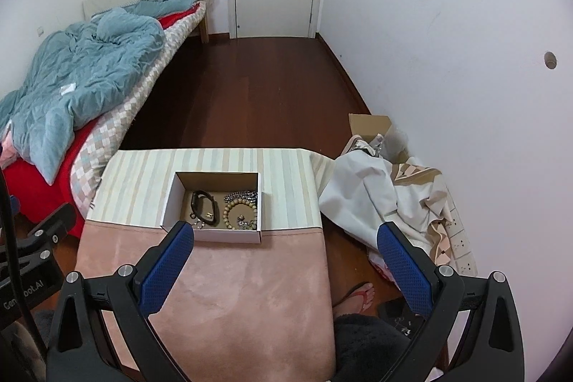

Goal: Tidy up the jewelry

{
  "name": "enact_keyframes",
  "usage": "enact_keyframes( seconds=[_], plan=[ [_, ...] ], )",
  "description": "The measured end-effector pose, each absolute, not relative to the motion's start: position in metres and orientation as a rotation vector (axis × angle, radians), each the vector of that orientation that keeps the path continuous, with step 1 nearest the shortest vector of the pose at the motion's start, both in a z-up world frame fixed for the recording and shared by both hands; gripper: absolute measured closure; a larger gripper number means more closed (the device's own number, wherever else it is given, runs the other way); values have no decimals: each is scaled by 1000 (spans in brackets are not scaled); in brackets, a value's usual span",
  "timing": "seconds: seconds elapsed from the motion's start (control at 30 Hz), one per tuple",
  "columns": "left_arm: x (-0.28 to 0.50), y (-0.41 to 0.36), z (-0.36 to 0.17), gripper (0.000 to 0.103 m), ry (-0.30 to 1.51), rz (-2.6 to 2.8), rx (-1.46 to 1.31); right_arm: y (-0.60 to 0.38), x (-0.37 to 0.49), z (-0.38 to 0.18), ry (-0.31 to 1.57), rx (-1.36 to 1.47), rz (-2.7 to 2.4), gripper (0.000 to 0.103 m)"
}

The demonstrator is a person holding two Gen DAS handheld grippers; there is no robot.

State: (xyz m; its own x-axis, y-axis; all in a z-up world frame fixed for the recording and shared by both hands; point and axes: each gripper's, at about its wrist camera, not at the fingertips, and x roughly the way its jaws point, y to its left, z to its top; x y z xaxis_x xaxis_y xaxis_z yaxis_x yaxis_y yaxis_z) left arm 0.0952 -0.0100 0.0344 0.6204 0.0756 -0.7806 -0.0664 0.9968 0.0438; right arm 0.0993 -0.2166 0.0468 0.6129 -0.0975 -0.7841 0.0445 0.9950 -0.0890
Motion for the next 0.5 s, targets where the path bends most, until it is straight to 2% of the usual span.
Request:
enact_keyframes(
  seconds=[0.5],
  plan=[
    [99, -15, 27, 0, 900, 84, 12, -220, 107, 31, 947, -62, -73, 0]
  ],
)
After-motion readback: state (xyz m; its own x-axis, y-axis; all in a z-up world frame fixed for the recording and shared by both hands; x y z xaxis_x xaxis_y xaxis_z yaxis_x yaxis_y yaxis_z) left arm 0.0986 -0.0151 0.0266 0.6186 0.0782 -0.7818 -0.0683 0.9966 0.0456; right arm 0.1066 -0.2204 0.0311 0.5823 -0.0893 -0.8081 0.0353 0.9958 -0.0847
